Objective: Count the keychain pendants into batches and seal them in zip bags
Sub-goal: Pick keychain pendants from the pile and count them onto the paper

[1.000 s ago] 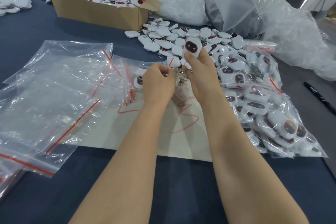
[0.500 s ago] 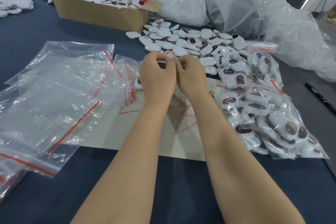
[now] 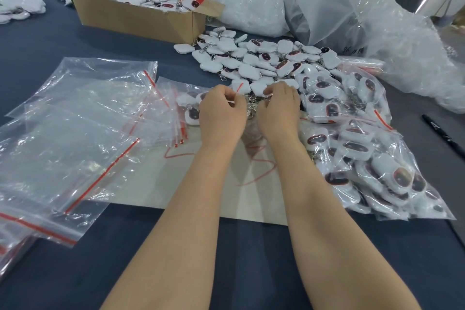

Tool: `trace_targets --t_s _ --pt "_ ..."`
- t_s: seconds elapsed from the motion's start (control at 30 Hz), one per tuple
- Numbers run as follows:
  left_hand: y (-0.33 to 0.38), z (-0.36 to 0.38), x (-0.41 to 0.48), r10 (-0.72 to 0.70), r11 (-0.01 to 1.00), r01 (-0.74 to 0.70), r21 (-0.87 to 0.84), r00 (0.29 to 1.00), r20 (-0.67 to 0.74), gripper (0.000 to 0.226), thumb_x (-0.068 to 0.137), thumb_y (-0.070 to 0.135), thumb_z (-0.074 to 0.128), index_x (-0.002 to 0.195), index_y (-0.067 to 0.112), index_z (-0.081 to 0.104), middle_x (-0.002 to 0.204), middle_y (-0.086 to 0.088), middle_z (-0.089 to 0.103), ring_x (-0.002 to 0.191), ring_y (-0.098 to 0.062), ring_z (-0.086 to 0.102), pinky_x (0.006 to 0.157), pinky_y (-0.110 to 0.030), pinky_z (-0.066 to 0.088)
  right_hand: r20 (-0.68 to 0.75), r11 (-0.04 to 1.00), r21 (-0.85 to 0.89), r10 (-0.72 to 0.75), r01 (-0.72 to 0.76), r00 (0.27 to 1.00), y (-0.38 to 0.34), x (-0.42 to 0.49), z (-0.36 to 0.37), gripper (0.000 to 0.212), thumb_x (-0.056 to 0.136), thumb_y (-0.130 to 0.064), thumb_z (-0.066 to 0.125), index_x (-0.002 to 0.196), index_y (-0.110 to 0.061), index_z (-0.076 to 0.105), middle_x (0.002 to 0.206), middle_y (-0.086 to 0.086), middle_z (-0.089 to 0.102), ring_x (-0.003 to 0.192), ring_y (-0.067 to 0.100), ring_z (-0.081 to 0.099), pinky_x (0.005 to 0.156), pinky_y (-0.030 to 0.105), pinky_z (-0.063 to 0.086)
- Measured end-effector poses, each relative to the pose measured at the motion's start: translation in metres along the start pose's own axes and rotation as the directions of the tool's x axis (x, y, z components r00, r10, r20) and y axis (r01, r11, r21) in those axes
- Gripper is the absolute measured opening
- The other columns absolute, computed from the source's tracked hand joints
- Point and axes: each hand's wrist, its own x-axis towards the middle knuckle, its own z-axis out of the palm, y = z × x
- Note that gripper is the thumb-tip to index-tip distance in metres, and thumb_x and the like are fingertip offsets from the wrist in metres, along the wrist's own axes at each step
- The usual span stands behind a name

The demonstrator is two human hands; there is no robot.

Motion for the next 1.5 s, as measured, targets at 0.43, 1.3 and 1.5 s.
trace_targets --t_s 0.43,1.3,1.5 --pt "0.000 0.000 0.000 -0.019 1.000 0.019 0.001 1.000 0.002 0.013 0.089 0.019 0.056 0.094 0.009 0.063 0.084 0.003 0.061 0.078 -0.013 0.055 0.071 -0.022 0.039 -0.095 0.972 0.227 0.085 -0.062 0.992 0.001 0.000 0.007 0.045 0.101 -0.027 0.041 0.142 -0.009 0.039 0.142 0.011 0.046 0.132 0.025 0.038 0.111 0.038 0.028" --pt "0.002 0.002 -0.006 0.031 0.980 -0.060 0.188 0.988 0.150 0.013 0.088 0.025 0.057 0.087 0.012 0.061 0.086 -0.001 0.065 0.083 -0.021 0.060 0.075 -0.033 0.048 0.435 -0.302 0.880 0.202 -0.367 0.877 -0.009 0.001 -0.010 0.008 0.098 -0.006 0.052 0.095 0.000 0.054 0.106 0.022 0.057 0.068 0.027 0.070 0.056 0.026 0.057" --pt "0.002 0.003 -0.007 0.041 0.965 -0.085 0.247 0.983 0.180 0.016 0.091 0.028 0.055 0.092 0.012 0.058 0.092 -0.003 0.063 0.086 -0.023 0.059 0.074 -0.034 0.047 0.379 -0.189 0.920 0.206 -0.344 0.902 -0.011 0.000 -0.010 0.010 0.094 0.000 0.054 0.085 0.000 0.058 0.080 0.011 0.062 0.064 0.016 0.064 0.059 0.019 0.055"
